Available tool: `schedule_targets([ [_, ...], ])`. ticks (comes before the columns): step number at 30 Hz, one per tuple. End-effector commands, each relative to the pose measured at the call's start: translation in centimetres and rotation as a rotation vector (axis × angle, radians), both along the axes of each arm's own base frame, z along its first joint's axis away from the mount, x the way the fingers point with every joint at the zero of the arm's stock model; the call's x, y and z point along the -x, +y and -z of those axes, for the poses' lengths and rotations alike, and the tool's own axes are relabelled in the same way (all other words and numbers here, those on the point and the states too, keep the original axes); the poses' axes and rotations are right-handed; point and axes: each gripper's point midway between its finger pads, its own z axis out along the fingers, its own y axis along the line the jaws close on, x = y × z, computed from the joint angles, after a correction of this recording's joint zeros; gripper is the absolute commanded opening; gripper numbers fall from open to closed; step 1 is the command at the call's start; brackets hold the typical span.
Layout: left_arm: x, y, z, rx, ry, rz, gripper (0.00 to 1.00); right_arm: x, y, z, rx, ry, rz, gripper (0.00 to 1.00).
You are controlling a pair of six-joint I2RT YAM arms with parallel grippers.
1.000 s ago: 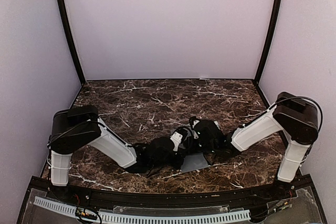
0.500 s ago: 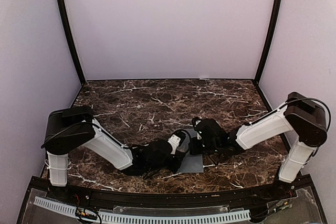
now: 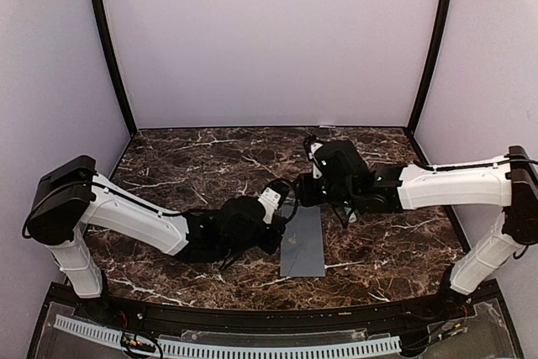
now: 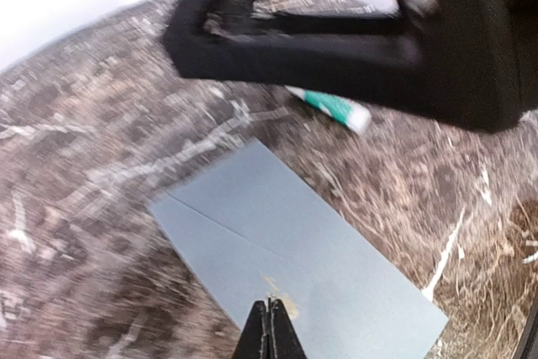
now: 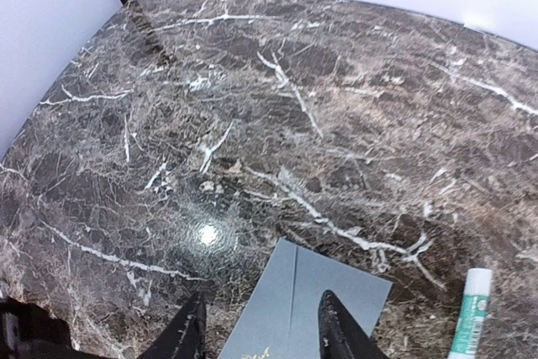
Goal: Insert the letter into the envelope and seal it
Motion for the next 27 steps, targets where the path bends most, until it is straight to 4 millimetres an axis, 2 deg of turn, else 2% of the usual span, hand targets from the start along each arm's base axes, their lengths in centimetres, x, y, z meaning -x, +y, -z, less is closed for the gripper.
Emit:
schedule_targets([
  [1, -2.7, 4.2, -5.5, -0.009, -0.118, -0.130, 0.04, -1.4, -3.0, -5.2, 0.065, -0.146, 0.071, 0.56],
  [2, -3.1, 5.7, -6.7, -0.011, -0.144, -0.166, 0.06, -1.6, -3.8, -6.2, 0.065, -0.174, 0.090, 0.66],
  [3, -3.8, 7.1, -6.9, -0.021, -0.152, -0.201, 0.14, -1.9, -4.7, -7.1, 0.062, -0.199, 0.105, 0.73],
  [4, -4.2, 8.5, -8.3, -0.009, -0.176, -0.235, 0.23, -2.0, -5.7, -8.2, 0.051, -0.226, 0.123, 0.79],
  [5, -4.9, 10.2, -8.1, -0.021, -0.178, -0.272, 0.28, -2.3, -6.8, -9.1, 0.042, -0.254, 0.146, 0.84],
  [6, -5.1, 11.6, -9.6, 0.003, -0.199, -0.303, 0.37, -2.5, -8.0, -9.9, 0.034, -0.282, 0.166, 0.88],
  [7, -5.7, 13.5, -9.2, -0.017, -0.204, -0.341, 0.42, -2.6, -9.2, -10.8, 0.021, -0.312, 0.189, 0.90],
  [8, -5.7, 14.9, -10.6, 0.008, -0.228, -0.375, 0.51, -2.8, -10.5, -11.3, 0.018, -0.339, 0.216, 0.91],
  [9, -6.2, 16.6, -10.1, -0.017, -0.235, -0.413, 0.56, -2.8, -11.8, -12.1, 0.006, -0.374, 0.246, 0.91],
  [10, -6.6, 18.6, -11.3, -0.003, -0.261, -0.469, 0.62, -2.8, -13.5, -13.2, 0.001, -0.418, 0.289, 0.91],
  [11, -6.7, 20.0, -10.8, -0.034, -0.271, -0.508, 0.65, -2.7, -14.8, -13.7, 0.001, -0.450, 0.328, 0.91],
  [12, -7.2, 21.9, -11.5, -0.027, -0.287, -0.561, 0.68, -2.6, -16.1, -14.1, 0.003, -0.475, 0.370, 0.91],
  [14, -7.7, 25.0, -11.7, -0.055, -0.311, -0.656, 0.71, -2.4, -18.6, -14.5, 0.010, -0.513, 0.452, 0.92],
  [16, -8.2, 28.1, -11.1, -0.096, -0.324, -0.744, 0.73, -2.2, -20.5, -14.2, 0.031, -0.538, 0.513, 0.98],
  [19, -8.6, 31.7, -10.8, -0.138, -0.357, -0.859, 0.78, -2.7, -22.9, -13.5, 0.078, -0.543, 0.597, 0.99],
  [22, -8.9, 35.6, -9.3, -0.180, -0.360, -0.966, 0.81, -3.7, -24.9, -12.3, 0.108, -0.511, 0.657, 0.99],
  [23, -9.0, 36.4, -9.5, -0.168, -0.375, -0.998, 0.81, -4.1, -25.5, -11.8, 0.116, -0.499, 0.679, 0.99],
  [24, -8.8, 37.7, -8.7, -0.198, -0.375, -1.025, 0.81, -4.4, -26.2, -11.4, 0.121, -0.490, 0.700, 0.99],
  [25, -8.8, 38.2, -9.2, -0.171, -0.405, -1.045, 0.80, -4.7, -26.8, -11.0, 0.128, -0.487, 0.719, 0.99],
  [26, -8.4, 39.3, -8.2, -0.226, -0.413, -1.047, 0.80, -4.9, -27.4, -10.5, 0.145, -0.487, 0.733, 0.99],
  [27, -8.6, 39.2, -8.9, -0.180, -0.452, -1.036, 0.78, -5.1, -27.8, -10.0, 0.154, -0.491, 0.729, 0.99],
])
